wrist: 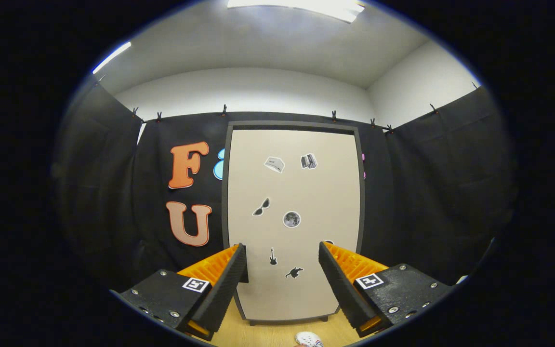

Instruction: Open the shoe cabinet door, grab the shoes and put them into the shoe cabinet, then close the shoe cabinet door.

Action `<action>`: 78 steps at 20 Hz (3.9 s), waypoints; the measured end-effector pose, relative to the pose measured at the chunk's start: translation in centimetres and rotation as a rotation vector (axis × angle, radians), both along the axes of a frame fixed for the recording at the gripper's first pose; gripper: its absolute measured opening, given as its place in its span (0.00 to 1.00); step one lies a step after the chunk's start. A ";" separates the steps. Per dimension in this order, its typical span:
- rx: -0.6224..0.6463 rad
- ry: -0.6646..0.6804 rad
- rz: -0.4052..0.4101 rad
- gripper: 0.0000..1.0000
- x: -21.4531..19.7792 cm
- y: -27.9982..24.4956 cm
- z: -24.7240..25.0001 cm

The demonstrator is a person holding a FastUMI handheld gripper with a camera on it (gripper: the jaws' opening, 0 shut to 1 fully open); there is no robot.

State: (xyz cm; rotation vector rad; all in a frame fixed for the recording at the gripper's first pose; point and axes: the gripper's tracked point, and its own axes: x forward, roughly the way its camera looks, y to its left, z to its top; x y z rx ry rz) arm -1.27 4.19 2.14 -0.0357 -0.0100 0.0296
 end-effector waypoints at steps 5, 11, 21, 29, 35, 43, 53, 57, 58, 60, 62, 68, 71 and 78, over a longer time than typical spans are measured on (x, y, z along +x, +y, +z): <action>-0.021 0.001 0.000 0.95 -0.4 0.2 0.0; -0.013 0.021 0.002 0.95 -0.2 0.3 -0.7; -0.030 0.057 0.017 0.95 0.2 1.8 -2.6; -0.059 0.109 0.036 0.95 3.1 4.0 -6.0; -0.065 0.138 0.035 0.95 7.0 5.8 -9.0; -0.053 0.262 -0.056 0.95 15.9 6.2 -15.5; -0.046 0.248 0.026 0.52 16.0 7.6 -15.4; -0.049 0.235 -0.017 0.07 15.7 6.7 -15.1; -0.012 0.235 -0.005 0.08 15.6 6.8 -14.8; 0.032 0.245 0.009 0.14 15.1 7.0 -14.4; 0.054 0.240 0.033 0.41 14.5 7.8 -13.7; 0.016 0.244 0.063 0.78 14.8 10.6 -15.0; 0.014 0.301 0.063 0.82 16.5 11.7 -17.2; -0.026 0.319 0.005 0.58 18.3 10.6 -19.2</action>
